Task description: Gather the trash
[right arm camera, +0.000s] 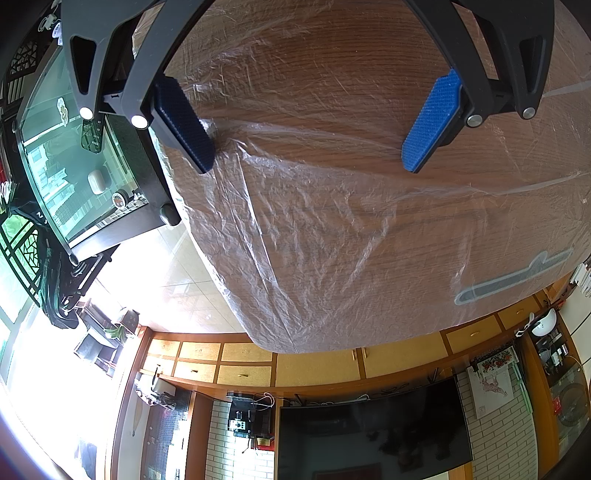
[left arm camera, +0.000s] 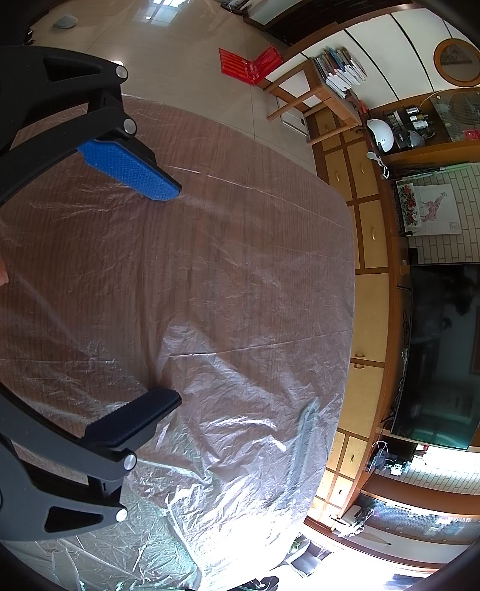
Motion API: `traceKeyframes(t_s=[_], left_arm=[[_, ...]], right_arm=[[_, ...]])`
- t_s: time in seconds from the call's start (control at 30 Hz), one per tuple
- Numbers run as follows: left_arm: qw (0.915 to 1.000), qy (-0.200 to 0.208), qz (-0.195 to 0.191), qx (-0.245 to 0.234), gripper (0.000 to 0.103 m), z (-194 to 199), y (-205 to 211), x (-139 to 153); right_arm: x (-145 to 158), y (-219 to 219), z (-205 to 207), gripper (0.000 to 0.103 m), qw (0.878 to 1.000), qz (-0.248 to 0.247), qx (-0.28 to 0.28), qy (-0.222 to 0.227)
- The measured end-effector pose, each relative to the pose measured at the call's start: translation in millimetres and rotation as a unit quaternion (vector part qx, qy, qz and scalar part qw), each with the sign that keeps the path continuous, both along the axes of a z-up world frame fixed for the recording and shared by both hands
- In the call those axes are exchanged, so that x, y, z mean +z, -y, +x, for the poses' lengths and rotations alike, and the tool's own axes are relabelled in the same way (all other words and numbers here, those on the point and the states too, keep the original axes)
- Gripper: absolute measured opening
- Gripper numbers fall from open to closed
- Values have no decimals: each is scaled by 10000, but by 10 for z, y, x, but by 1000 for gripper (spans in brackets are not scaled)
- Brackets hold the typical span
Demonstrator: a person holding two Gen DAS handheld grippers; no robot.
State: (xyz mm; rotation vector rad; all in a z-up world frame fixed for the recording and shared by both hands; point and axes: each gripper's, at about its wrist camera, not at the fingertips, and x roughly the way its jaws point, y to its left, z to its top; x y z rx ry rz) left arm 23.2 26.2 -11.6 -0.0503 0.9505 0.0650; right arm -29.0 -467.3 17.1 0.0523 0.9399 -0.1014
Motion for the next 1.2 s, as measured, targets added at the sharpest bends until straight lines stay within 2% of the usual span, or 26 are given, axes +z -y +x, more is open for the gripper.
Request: traceKeyframes(t_s=[1.2], left_arm=[[10000, -3, 8, 10, 102, 9, -12, -12]], right_arm=[[1, -2, -3, 99, 10000, -1, -1, 1]])
